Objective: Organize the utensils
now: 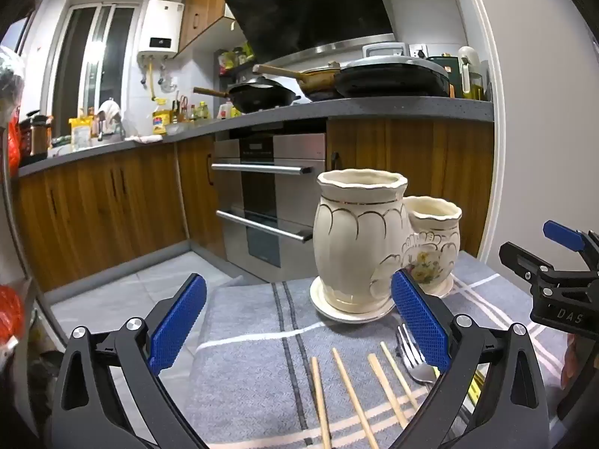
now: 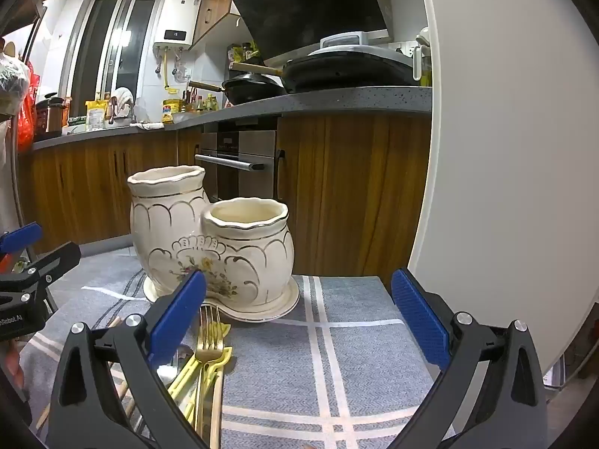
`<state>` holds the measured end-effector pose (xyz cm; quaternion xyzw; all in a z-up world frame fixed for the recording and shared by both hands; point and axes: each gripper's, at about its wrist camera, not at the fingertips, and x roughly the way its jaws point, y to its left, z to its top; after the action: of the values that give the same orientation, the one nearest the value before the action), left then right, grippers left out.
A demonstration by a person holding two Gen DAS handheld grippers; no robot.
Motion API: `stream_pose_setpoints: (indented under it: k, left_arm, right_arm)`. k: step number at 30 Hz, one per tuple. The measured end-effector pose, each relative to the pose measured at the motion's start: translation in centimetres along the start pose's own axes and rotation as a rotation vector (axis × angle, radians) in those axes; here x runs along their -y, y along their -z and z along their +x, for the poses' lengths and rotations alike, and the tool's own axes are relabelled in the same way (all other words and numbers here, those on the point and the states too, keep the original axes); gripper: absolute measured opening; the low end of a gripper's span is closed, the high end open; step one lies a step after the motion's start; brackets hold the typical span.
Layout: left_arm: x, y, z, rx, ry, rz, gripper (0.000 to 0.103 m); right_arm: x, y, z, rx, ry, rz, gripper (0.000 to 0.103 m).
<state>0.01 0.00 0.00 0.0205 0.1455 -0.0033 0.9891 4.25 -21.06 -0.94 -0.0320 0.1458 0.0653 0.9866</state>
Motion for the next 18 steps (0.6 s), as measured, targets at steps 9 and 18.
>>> stream_pose_setpoints:
  k: [9,18]
  left_arm:
    - [-0.04,0.00,-0.01,0.001,0.002,-0.007,0.098]
    - [-0.04,0.00,0.00,0.000,0.001,-0.006,0.098]
  right_arm:
    - [0.02,0.00,-0.02,0.002,-0.001,0.001,0.098]
    - [-0.03,0.01,0.01,0.002,0.001,-0.004,0.098]
